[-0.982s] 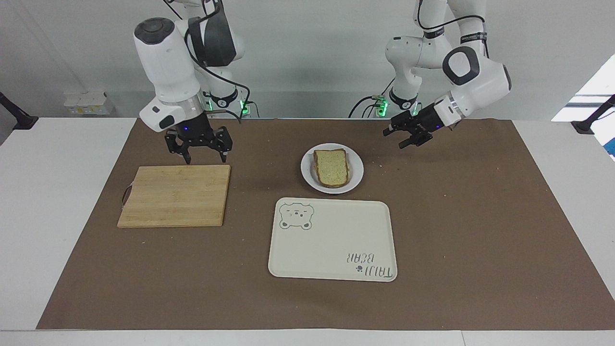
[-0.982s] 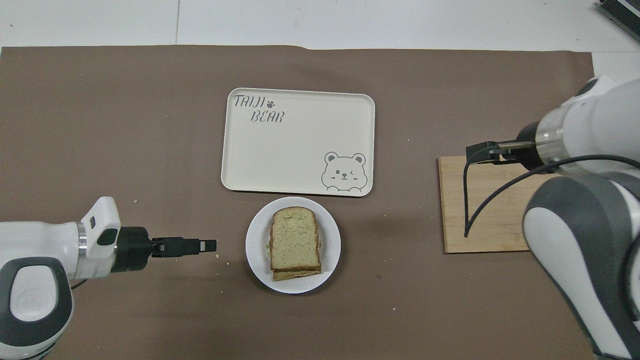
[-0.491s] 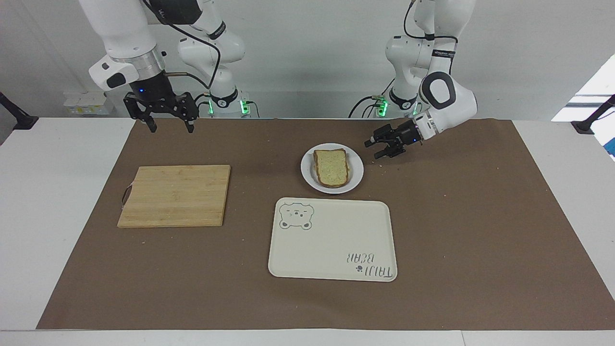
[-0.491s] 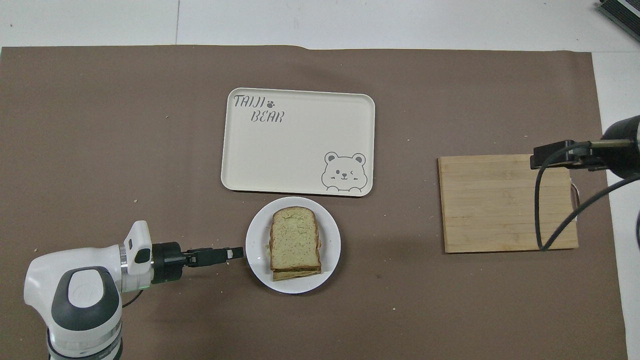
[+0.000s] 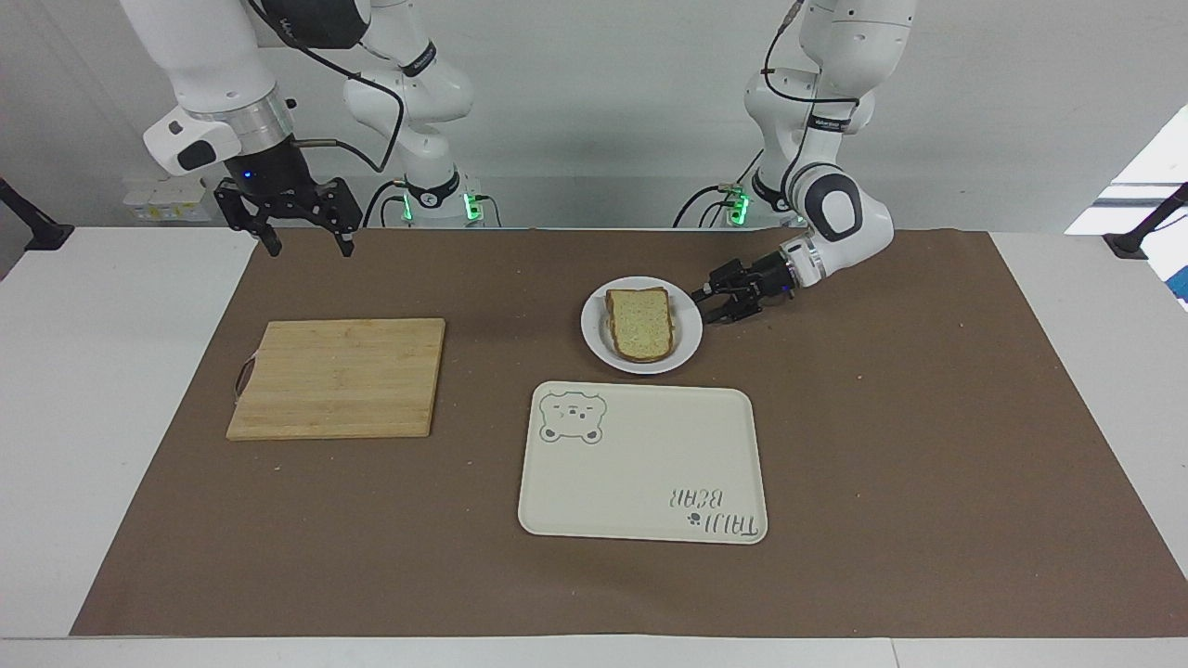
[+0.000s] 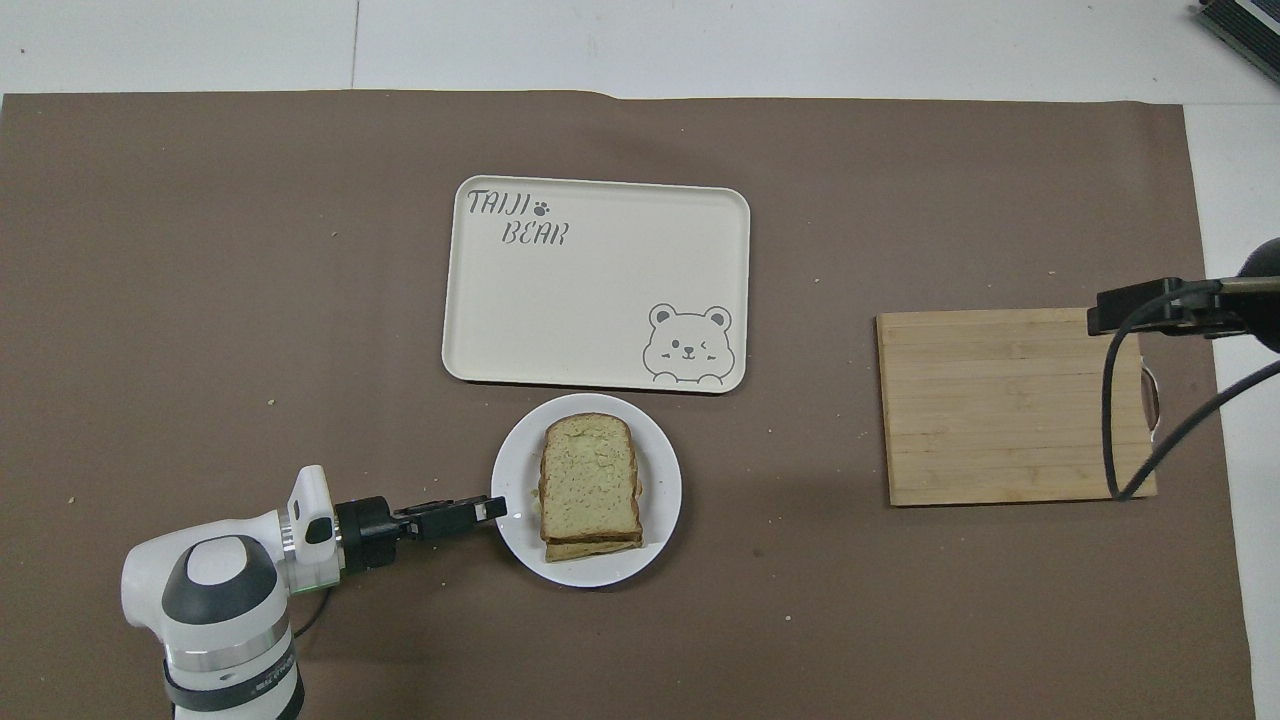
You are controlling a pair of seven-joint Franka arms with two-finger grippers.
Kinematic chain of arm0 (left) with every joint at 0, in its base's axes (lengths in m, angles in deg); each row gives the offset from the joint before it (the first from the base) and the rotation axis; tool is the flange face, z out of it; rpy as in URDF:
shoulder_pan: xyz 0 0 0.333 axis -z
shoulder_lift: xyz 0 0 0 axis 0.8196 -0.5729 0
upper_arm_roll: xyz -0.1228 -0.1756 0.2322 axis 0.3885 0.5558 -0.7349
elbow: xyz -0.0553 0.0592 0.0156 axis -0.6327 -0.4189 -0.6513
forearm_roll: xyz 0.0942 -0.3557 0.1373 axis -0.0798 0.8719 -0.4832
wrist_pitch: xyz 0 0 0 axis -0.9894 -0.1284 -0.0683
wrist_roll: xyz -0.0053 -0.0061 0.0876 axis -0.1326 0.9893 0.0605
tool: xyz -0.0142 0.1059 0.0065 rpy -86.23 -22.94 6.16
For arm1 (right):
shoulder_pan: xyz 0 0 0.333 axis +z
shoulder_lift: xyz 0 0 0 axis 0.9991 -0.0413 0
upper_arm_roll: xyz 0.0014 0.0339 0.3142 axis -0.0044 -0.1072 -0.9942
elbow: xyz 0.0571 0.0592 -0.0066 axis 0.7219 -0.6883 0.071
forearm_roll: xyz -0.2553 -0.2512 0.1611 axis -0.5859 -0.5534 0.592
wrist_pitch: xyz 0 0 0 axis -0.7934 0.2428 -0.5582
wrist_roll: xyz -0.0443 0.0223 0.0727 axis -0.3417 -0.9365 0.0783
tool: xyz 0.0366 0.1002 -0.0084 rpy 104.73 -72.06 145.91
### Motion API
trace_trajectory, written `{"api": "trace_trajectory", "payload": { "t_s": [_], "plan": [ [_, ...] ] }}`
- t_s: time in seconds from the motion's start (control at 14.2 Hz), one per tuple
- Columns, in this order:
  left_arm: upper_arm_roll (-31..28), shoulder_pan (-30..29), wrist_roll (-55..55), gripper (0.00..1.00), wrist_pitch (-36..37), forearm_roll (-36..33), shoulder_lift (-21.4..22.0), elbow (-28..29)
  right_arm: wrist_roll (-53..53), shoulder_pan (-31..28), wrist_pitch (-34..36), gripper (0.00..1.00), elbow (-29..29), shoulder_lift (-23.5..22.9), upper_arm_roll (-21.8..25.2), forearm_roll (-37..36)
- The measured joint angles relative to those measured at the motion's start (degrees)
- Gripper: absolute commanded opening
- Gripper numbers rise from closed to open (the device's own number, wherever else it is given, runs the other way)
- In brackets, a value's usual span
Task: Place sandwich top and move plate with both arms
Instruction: 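Push the left gripper against the plate rim and grip it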
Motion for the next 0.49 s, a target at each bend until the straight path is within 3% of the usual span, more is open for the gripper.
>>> {"api": "trace_trajectory", "payload": {
  "t_s": [0.35, 0.49],
  "plan": [
    [-0.35, -0.03, 0.68, 0.72, 2.58, 0.75, -0.57, -0.19, 2.11, -0.02, 1.28, 1.00, 0.97, 0.37, -0.01, -3.00],
    [-0.35, -0.03, 0.69, 0.64, 3.33, 1.39, -0.57, -0.12, 2.11, -0.02, 1.31, 1.00, 0.97, 0.43, -0.02, -2.82]
  ]
}}
